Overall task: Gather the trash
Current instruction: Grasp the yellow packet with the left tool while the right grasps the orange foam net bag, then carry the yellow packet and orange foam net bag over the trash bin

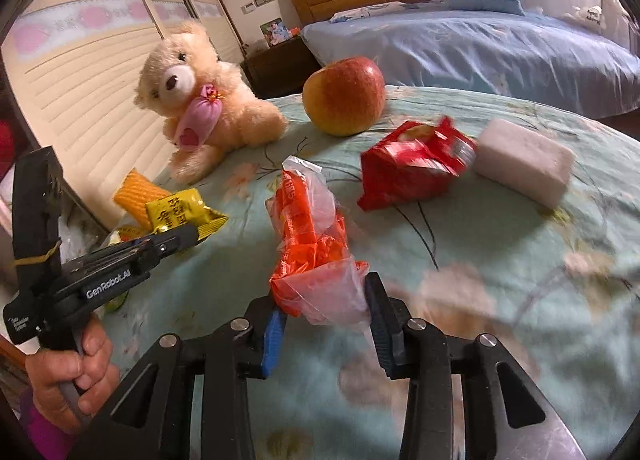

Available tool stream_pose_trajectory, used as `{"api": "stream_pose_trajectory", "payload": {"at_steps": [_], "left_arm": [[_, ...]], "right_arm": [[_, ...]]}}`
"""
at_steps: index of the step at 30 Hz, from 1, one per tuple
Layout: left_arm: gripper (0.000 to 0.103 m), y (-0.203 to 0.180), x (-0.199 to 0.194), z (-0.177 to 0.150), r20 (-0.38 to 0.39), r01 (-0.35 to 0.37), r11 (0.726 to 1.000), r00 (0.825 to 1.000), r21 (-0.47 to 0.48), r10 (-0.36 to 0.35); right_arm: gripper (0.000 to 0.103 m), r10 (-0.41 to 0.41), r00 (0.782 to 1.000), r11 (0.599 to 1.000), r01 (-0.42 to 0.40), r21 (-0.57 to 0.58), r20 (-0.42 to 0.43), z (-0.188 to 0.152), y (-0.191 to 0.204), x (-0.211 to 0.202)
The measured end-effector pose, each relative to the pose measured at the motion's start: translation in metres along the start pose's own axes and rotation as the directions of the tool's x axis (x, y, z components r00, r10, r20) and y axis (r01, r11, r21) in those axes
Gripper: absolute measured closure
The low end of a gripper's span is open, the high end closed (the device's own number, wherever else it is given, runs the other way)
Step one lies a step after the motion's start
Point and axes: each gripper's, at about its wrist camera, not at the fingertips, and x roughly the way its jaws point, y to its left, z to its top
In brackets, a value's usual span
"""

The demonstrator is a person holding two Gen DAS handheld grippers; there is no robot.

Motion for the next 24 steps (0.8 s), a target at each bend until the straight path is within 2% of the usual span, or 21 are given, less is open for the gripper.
{"api": "stream_pose_trajectory", "payload": {"at_steps": [9, 24], "left_arm": [[0.091, -0.046, -0.020, -0.021, -0.014, 0.117, 0.991, 0.993, 0.069, -0.116], [0.091, -0.115, -0.021, -0.039, -0.079, 0.256, 0.955, 0.966, 0.153, -0.246]], "right_arm": [[0.065, -0.015, 0.999, 0.999, 0.013, 0.053, 0.038, -0.028, -0.018, -0.047], [0.065, -0.134, 0.984, 0.979, 0.114, 0.170, 0.115, -0.058, -0.073, -0.109]]}}
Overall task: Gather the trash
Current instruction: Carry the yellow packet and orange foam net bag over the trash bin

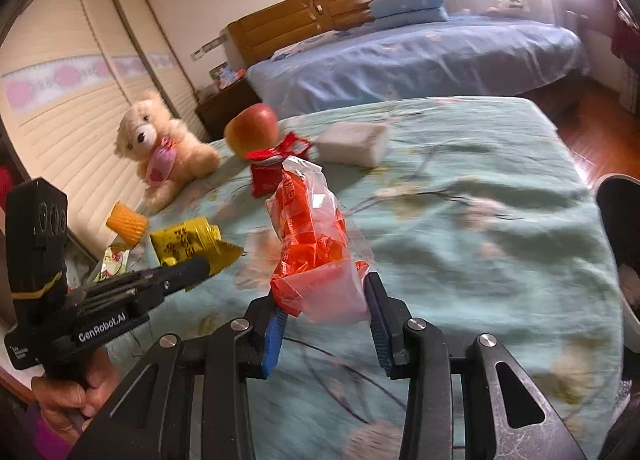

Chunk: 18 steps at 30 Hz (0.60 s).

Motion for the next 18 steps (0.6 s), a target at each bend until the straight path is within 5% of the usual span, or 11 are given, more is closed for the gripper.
{"api": "stream_pose_trajectory", "payload": {"at_steps": [18], "left_arm": [[0.091, -0.076, 0.037, 0.006, -0.037, 0.091, 0.990, 0.995, 0.112, -0.087]], "right_arm": [[0.065, -0.113, 0.992, 0.986, 0.105, 0.132, 0.052, -0.018, -0.071, -0.048]]}}
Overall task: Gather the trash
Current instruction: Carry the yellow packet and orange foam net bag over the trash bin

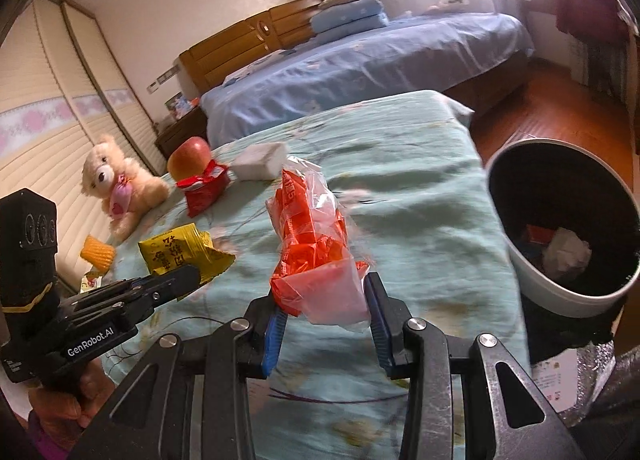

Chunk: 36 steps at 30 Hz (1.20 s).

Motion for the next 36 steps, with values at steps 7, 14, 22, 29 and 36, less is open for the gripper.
{"api": "stream_pose_trajectory", "payload": {"at_steps": [7, 14, 22, 29, 36], "left_arm": [[0.091, -0.021, 0.015, 0.006, -0.012, 0.014, 0.999, 1.000, 0.032, -0.013], [0.091, -0.043, 0.028, 0.011, -0.020, 0.026, 0.997, 0.999, 0.067, -0.025], [0.091, -0.066, 0.043, 0.019, -0.031, 0.040, 0.995, 0.999, 0.097, -0.037], [0.091, -0.086, 0.055, 0.023, -0.039, 0.054, 0.991, 0.998, 0.126, -0.050], [0.091, -0.100, 0.064, 0.027, -0.047, 0.067, 0.987, 0.997, 0.145, -0.061]], "right_arm": [[0.065, -0.033, 0.999, 0.999, 0.032, 0.029, 0.021, 0.001, -0.021, -0.013], [0.065, -0.070, 0.997, 0.995, 0.067, 0.068, 0.041, 0.002, -0.046, -0.025], [0.065, -0.106, 0.993, 0.990, 0.100, 0.097, 0.058, 0.006, -0.069, -0.037], [0.065, -0.139, 0.988, 0.983, 0.129, 0.129, 0.068, 0.006, -0.088, -0.044], [0.065, -0.171, 0.983, 0.975, 0.159, 0.158, 0.065, 0.007, -0.107, -0.048]]}}
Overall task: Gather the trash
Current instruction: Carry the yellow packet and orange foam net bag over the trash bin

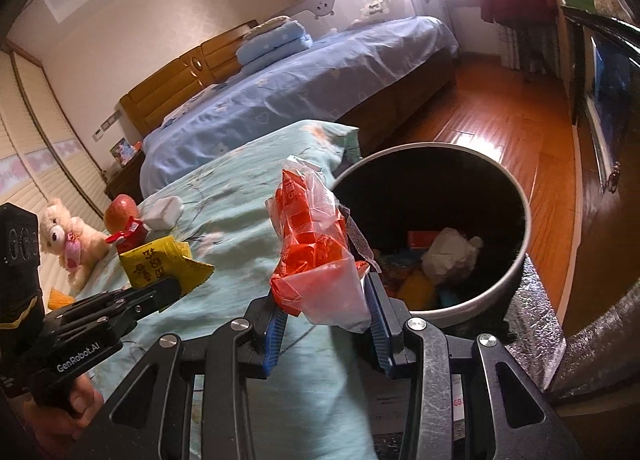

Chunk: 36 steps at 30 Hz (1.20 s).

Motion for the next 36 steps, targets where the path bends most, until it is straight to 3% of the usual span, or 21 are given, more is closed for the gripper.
{"api": "stream_pose_trajectory", "payload": {"at_steps": [36], "left_arm": [[0.091, -0.044, 0.056, 0.037, -0.030, 0.015, 0.997, 0.999, 0.072, -0.013]], "right_arm": [[0.065, -0.080, 0.997, 0.995, 0.079, 0.065, -0.001, 0.024, -0.055, 0.007]]}}
